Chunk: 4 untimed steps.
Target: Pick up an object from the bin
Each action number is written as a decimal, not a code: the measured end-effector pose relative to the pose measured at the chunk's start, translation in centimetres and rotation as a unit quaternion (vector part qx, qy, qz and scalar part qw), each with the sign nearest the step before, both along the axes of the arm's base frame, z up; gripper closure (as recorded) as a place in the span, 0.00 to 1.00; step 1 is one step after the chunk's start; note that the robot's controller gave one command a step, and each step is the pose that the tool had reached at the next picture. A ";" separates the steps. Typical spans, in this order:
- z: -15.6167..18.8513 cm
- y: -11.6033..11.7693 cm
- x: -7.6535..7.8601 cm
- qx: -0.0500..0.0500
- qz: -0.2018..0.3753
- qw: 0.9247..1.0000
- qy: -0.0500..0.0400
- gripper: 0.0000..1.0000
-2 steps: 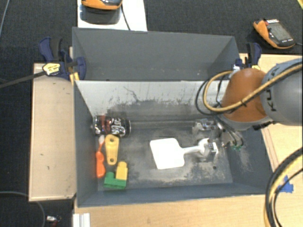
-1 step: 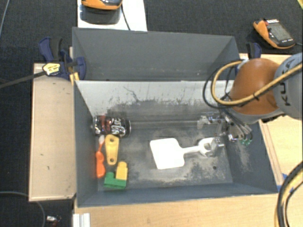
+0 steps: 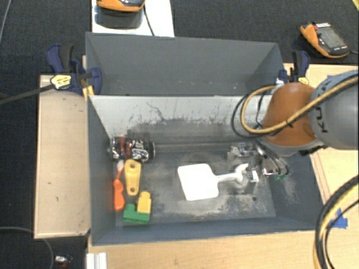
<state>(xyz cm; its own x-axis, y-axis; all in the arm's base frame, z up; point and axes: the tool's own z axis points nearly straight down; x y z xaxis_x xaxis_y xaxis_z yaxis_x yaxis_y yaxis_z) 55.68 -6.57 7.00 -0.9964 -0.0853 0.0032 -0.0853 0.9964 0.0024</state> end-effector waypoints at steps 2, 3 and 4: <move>0.2 0.2 -0.1 -0.001 0.006 1.000 -0.006 1.00; 0.2 0.2 -0.2 -0.001 0.006 1.000 -0.006 1.00; 2.8 0.2 -0.5 0.000 0.006 1.000 0.000 1.00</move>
Offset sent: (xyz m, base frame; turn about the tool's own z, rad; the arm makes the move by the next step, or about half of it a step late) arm -0.0025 0.0015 0.0012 -0.0109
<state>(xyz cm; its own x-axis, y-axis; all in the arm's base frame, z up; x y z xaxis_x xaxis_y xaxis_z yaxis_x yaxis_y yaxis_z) 55.21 -6.35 9.81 -0.9952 -0.0978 0.0025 -0.0978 0.9952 0.0023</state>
